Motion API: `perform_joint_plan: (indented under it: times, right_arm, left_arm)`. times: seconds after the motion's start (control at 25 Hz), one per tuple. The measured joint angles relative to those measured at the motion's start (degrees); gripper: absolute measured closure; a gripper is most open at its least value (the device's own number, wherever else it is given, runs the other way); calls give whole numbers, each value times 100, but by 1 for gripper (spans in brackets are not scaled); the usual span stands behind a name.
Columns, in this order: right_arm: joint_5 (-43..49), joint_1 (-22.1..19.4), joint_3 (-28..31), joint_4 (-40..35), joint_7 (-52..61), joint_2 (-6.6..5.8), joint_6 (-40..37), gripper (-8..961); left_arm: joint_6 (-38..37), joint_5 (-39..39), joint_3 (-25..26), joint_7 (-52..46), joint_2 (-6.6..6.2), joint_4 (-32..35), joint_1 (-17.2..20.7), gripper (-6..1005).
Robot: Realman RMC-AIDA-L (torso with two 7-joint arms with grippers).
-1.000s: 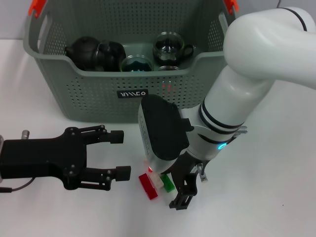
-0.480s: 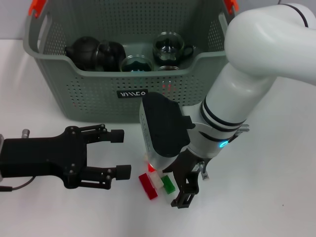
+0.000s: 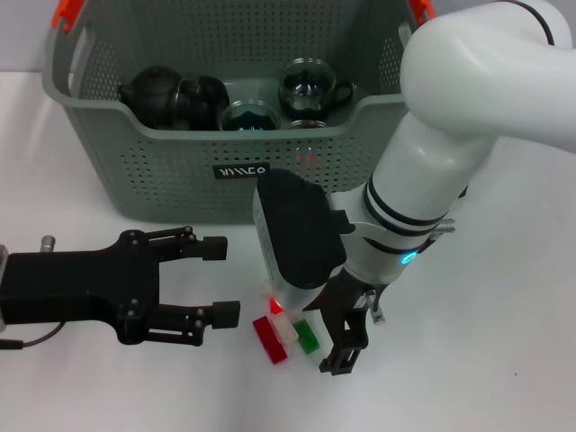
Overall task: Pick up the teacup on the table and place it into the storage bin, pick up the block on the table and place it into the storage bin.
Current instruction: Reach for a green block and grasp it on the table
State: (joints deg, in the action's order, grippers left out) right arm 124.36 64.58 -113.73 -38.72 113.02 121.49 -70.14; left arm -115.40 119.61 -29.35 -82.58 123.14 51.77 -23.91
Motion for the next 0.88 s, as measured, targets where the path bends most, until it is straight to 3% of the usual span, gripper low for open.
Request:
perform_joint_plan:
  times: [0.32, 0.88]
  right_arm:
    - [0, 54, -27, -50, -14, 14, 7, 176]
    - [-15, 103, -390, -57, -25, 23, 197, 242]
  left_arm:
    - [-1, 1, 0, 4, 0, 0, 0, 111]
    - [-9, 2, 0, 5, 0, -32, -9, 110]
